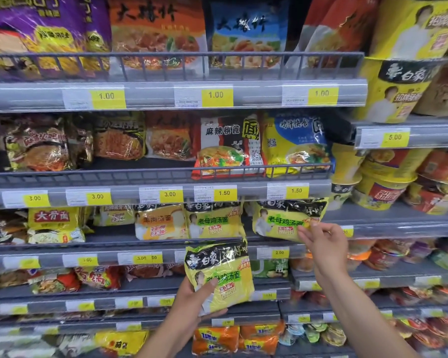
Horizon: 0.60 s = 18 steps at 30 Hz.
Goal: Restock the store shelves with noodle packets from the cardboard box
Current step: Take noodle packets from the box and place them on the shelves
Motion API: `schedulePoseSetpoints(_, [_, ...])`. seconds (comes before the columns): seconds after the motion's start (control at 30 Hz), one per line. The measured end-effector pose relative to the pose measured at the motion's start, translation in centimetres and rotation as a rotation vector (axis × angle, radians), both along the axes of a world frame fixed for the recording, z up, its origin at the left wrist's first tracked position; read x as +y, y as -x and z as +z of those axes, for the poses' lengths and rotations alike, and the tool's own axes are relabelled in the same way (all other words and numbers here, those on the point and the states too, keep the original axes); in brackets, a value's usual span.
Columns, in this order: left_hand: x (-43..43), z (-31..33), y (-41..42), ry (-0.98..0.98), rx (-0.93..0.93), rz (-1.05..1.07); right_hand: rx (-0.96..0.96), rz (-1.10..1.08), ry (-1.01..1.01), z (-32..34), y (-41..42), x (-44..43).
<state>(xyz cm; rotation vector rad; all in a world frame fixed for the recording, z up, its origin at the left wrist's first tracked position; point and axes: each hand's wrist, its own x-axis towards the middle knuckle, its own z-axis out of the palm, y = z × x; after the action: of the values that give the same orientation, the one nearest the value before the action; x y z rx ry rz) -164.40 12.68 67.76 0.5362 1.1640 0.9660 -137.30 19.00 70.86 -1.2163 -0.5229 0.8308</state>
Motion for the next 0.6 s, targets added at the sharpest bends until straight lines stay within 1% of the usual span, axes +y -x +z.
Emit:
schedulePoseSetpoints(0.13, [-0.3, 0.2, -0.1, 0.043, -0.027, 0.066, 0.000, -0.009, -0.005, -1.3, 0.9, 2.0])
schedulePoseSetpoints(0.2, [-0.6, 0.7, -0.3, 0.043, -0.005, 0.064, -0.024, -0.018, 0.019, -1.4, 1.1, 3.5])
schedulePoseSetpoints(0.27, [-0.7, 0.7, -0.6, -0.002, 0.004, 0.034, -0.041, -0.005, 0.077, -1.6, 1.3, 5.2])
schedulePoseSetpoints(0.37, [-0.7, 0.6, -0.8, 0.004, -0.004, -0.002, -0.085, -0.016, 0.211, -1.4, 1.2, 7.6])
schedulePoseSetpoints(0.43, [-0.8, 0.6, -0.8, 0.001, -0.004, -0.003, -0.032, 0.021, 0.241, -1.5, 0.9, 8.9])
schedulePoseSetpoints(0.47, [-0.8, 0.5, -0.7, -0.003, -0.012, 0.005, 0.016, 0.073, 0.248, -1.6, 0.9, 9.3])
schedulePoseSetpoints(0.5, [-0.8, 0.5, -0.7, 0.000, -0.025, 0.007, 0.016, 0.131, 0.268, -2.0, 0.7, 9.6])
schedulePoseSetpoints(0.6, [-0.4, 0.1, -0.6, 0.039, -0.068, 0.003, -0.199, 0.235, 0.337, -2.6, 0.4, 8.8])
